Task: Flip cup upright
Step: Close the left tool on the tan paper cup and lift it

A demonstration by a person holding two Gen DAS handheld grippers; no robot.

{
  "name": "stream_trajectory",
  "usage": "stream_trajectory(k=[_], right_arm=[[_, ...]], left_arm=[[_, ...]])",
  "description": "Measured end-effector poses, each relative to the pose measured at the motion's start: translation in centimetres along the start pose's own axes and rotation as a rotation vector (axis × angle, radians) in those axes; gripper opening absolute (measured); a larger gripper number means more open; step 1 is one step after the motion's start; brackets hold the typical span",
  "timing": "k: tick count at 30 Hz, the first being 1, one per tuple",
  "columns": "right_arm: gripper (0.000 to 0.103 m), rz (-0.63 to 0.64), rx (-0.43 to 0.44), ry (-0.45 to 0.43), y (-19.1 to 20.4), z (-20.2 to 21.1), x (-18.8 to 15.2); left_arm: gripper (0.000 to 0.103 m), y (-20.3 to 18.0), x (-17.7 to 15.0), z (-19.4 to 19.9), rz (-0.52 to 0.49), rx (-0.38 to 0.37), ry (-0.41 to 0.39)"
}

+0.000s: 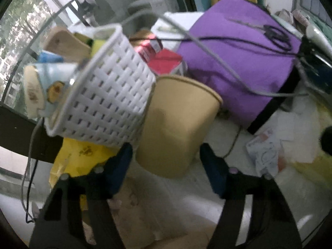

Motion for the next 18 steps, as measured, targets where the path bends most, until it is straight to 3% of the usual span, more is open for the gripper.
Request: stream_trajectory(k=[7, 18], right_arm=[[0.081, -0.013, -0.004, 0.006, -0.3, 0.3, 0.0], [0.081, -0.007, 0.005, -0.04, 0.9, 4.0, 0.6]], left_arm=[[0.064, 0.6, 0.1, 0.2, 0.009, -0.024, -0.023], [0.064, -0.6, -1.9, 7.8, 0.006, -0.03, -0.133]])
Point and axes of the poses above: each gripper's, at about its wrist camera, not at the fingertips, and z roughly against the way its jaws point, y to its left, x to its top, the point moved 8 cm from there along -z, roughly the way its jaws point, and after that the axes turned 12 degrees about -x, right-handed, at the moved point
